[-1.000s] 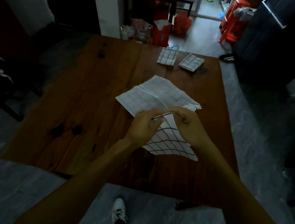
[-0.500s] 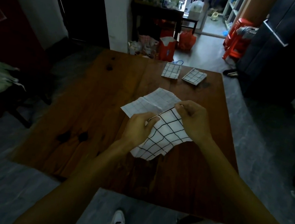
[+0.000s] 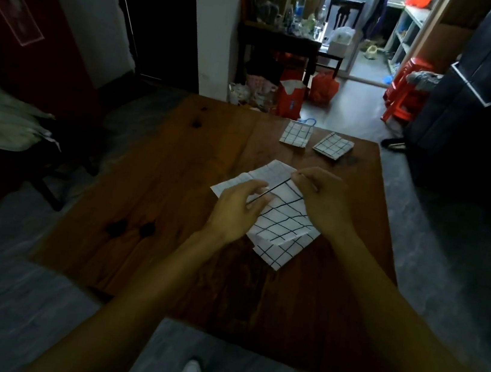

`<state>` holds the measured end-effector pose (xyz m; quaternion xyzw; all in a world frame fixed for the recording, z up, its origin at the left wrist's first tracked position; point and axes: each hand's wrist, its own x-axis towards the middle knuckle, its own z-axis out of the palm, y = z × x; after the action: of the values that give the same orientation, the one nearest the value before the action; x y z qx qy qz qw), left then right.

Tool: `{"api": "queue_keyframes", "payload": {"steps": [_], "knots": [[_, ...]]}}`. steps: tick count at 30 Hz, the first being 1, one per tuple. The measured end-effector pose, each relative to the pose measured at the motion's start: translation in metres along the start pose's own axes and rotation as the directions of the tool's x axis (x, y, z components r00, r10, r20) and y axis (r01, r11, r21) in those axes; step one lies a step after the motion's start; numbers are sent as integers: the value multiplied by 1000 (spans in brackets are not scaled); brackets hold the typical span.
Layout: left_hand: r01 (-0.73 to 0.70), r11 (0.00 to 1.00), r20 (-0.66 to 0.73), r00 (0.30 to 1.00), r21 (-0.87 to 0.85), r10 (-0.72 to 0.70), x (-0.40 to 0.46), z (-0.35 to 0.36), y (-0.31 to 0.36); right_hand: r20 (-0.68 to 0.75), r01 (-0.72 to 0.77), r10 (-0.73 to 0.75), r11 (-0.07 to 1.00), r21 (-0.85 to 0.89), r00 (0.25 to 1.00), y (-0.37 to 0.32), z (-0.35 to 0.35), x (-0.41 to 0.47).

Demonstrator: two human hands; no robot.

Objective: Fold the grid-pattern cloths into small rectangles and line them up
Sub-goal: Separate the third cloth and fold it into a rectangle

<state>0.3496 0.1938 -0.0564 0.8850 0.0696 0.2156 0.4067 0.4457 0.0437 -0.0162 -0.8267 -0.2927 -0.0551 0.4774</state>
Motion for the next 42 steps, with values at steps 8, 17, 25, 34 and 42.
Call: {"api": "queue_keyframes", "payload": {"steps": [8,17,25,34,42], "knots": [[-117,989,-102,989,-95,107,7,-5,15,63,29,-30,999,17,998,-8,-3,-8],[-148,963,-114,986,-226,125,3,-11,39,107,13,-11,1000,-19,994,-10,-1,-20],[12,924,-213,972,-382,-101,-7,-34,21,16,-137,137,965,224,991,4,-17,-40],[60,875,-235,952,-480,-195,-39,-40,24,-137,-194,263,903,383,955,-12,-9,-67],[86,835,-245,935,-544,-256,-61,-42,30,-113,-201,277,873,443,954,-22,-11,-78]]}}
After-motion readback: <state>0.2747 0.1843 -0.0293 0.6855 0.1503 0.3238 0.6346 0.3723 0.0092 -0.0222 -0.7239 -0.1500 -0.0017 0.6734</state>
